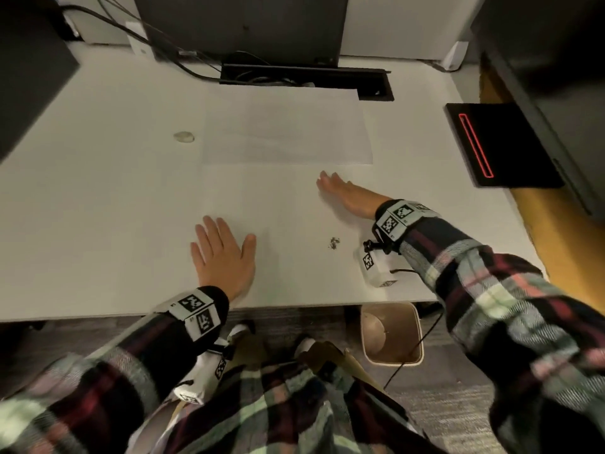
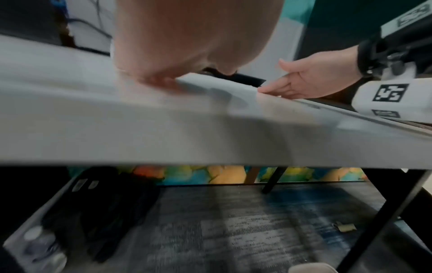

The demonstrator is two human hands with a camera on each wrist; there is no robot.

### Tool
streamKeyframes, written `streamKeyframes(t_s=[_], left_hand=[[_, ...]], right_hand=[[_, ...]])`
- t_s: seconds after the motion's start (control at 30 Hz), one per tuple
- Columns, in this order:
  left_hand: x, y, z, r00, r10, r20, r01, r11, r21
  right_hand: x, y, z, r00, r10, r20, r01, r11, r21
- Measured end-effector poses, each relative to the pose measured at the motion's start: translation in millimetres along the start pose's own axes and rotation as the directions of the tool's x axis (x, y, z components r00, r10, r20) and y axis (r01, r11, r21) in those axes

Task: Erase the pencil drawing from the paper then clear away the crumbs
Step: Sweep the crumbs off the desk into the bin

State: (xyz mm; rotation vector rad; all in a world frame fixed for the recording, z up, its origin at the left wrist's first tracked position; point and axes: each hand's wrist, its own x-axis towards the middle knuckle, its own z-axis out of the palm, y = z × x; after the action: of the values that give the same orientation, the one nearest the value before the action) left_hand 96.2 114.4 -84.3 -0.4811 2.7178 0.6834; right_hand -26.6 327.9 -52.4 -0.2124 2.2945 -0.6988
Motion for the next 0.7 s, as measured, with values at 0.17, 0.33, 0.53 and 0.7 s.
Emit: streamKeyframes(t_s=[0.17, 0.33, 0.53, 0.7], left_hand=[[-8.1, 24.7, 18.0, 0.994, 0.058, 0.092, -0.066, 0.994, 0.083], [-13.9, 70.6, 39.1, 0.946, 0.257, 0.2, -0.283, 0.952, 0.114], [-21.1, 99.0, 46.8, 0.784, 0.491, 0.381, -0.406, 0.869, -0.283], [-17.5, 81.3, 21.9, 0.833, 0.513, 0.208, -0.289, 0.723, -0.628]], right_hand=[[-37.6, 16.1, 26.0, 0.986, -0.083, 0.147, 0.093, 0.994, -0.062], [-84.0, 38.1, 29.7, 0.998, -0.07, 0.002, 0.066, 0.947, 0.314], [-101.8, 61.5, 18.5, 0.964, 0.115, -0.239, 0.011, 0.884, 0.467], [-104.0, 52.3, 38.3, 0.933, 0.274, -0.233, -0.15, 0.885, 0.441]])
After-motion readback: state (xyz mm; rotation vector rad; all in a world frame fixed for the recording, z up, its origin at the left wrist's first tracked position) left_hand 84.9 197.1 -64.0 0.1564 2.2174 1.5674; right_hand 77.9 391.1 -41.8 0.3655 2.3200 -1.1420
